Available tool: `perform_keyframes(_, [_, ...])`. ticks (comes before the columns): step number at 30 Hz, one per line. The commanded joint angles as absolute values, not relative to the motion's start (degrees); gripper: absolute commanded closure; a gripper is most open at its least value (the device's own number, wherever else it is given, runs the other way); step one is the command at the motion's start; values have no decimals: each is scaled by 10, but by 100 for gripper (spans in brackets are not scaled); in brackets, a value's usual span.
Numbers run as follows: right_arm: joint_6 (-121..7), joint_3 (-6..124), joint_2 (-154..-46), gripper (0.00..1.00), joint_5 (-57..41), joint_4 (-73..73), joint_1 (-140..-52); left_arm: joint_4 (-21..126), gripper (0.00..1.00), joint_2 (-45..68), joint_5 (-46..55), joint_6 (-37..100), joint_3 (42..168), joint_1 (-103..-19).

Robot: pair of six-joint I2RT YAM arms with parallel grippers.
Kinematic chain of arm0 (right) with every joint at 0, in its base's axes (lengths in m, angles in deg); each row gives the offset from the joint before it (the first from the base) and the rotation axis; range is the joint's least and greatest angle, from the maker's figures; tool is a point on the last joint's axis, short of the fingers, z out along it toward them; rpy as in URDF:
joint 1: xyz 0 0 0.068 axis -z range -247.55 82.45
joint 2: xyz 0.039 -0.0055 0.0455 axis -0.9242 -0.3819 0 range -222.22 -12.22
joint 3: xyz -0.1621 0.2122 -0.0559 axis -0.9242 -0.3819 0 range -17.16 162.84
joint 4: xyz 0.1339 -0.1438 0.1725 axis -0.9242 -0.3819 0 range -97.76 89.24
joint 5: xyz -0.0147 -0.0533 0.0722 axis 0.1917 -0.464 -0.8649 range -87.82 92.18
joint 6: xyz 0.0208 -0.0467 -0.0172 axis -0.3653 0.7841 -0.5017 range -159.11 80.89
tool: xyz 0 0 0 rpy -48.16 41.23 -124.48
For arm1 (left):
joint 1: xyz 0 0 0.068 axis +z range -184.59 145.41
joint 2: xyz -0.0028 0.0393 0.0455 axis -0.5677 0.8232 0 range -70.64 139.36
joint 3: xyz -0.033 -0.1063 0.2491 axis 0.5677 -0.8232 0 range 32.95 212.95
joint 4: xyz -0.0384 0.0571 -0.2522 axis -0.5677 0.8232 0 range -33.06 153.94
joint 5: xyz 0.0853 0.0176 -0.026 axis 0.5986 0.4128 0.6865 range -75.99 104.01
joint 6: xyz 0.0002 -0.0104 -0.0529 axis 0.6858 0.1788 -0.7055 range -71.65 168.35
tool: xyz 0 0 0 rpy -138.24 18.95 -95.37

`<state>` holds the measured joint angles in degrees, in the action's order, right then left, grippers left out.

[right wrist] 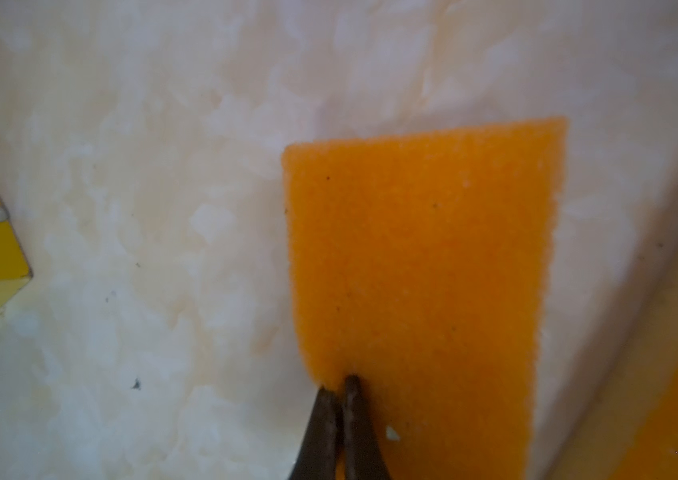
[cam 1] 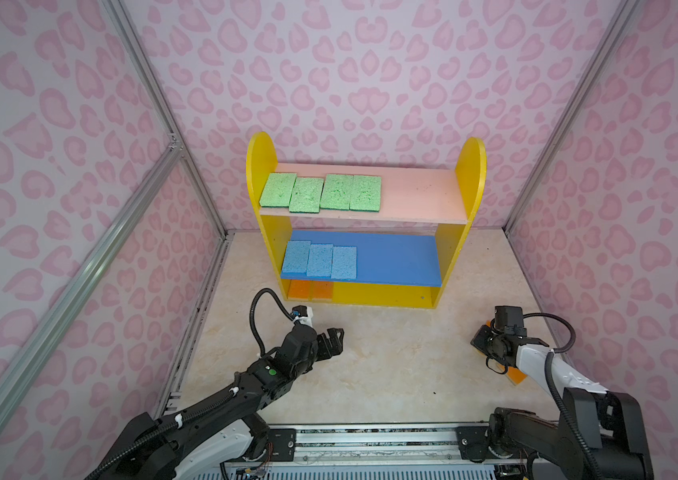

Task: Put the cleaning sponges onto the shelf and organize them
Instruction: 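Move the right gripper to an orange sponge on the table and grasp it, then carry the orange sponge with the right gripper toward the left gripper and set it down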

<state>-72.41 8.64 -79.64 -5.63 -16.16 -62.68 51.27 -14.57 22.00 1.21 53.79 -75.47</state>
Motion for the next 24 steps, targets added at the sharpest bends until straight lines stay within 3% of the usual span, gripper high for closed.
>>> perform_keyframes(1, [-713, 84, -779, 100, -119, -190, -654, 518, 3, -151, 232, 6, 539, -752])
perform_keyframes(13, [-827, 112, -736, 98, -126, -163, -947, 531, 4, -184, 203, -5, 524, -715])
perform_keyframes(18, [-863, 165, -825, 94, -107, -73, -1088, 560, 4, -230, 191, -7, 505, -687])
perform_keyframes(24, [-876, 264, -987, 93, -102, 17, -1182, 628, 4, -304, 188, 2, 489, -667])
